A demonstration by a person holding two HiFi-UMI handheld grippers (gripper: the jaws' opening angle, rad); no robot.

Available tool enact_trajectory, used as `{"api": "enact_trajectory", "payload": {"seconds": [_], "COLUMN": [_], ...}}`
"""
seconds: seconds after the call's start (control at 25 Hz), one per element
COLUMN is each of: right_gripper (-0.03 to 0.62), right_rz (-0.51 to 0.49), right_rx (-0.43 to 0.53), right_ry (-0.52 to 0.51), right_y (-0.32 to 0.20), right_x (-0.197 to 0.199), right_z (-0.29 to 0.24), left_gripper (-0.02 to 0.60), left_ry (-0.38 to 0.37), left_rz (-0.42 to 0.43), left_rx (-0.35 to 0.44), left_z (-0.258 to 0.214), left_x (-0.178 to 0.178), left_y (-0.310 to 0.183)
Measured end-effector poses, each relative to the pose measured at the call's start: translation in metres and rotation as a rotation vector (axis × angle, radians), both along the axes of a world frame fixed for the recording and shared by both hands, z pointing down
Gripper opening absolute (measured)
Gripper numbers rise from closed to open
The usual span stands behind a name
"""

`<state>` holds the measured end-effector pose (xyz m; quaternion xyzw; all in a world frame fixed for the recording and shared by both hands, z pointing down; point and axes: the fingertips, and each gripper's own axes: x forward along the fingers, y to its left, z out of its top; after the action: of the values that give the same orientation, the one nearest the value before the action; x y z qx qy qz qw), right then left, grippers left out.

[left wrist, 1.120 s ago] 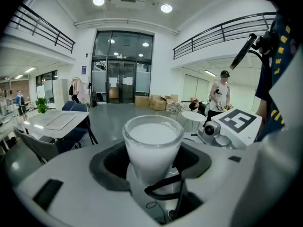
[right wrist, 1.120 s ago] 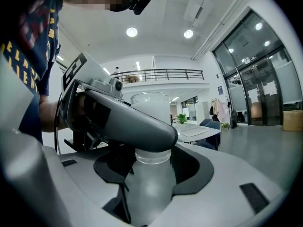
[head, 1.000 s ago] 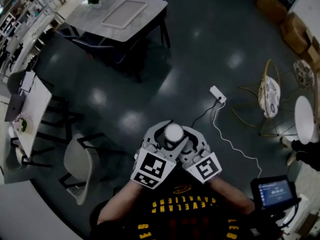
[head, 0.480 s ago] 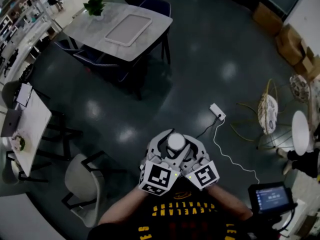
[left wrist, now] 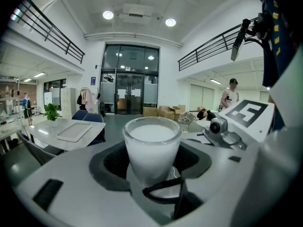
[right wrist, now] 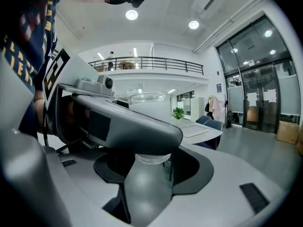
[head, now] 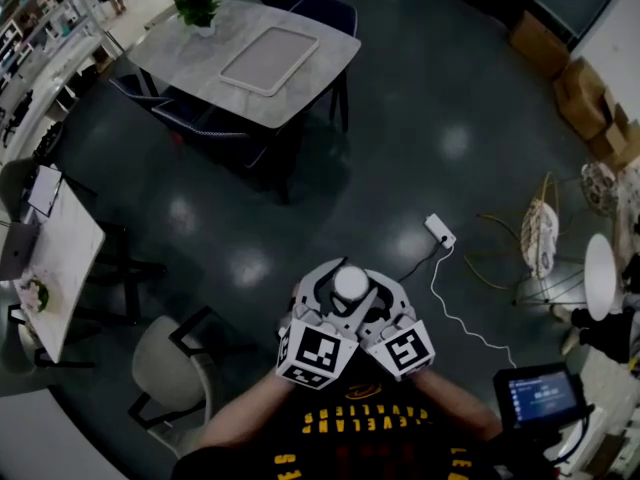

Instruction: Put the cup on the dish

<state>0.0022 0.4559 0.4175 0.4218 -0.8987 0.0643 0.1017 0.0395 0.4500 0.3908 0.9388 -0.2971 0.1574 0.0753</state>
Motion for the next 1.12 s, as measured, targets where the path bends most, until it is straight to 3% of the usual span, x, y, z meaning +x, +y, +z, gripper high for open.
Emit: {"api": "enact_trajectory", "payload": {"seconds": [0.24,0.52,1.12], "right_gripper": [0.225,0.225,0.225], "right_rz": [-0.032,-0.13,-0.344], "right_rx": [-0.001,0.007,-0.003], "right_ry": [0.008,-0.014,-0.009], "right_y": [-0.03,-0.095,-0.232], "right_x": [-0.001,0.0,0.068], "right_z": [0.004,0.004,-0.001], "left_gripper": [0.259,0.259,0.259], "left_ry": [-0.012,-0.037,-0.044], "left_rz": [-0.03,-0.128,-0.347], "left_rx": [0.004,0.009,-0.018], "left_z": [0.005,0.005,-0.005], "left_x": [-0.002,0.0,0.061], "left_y": [-0.031,-0.1,-0.246]}}
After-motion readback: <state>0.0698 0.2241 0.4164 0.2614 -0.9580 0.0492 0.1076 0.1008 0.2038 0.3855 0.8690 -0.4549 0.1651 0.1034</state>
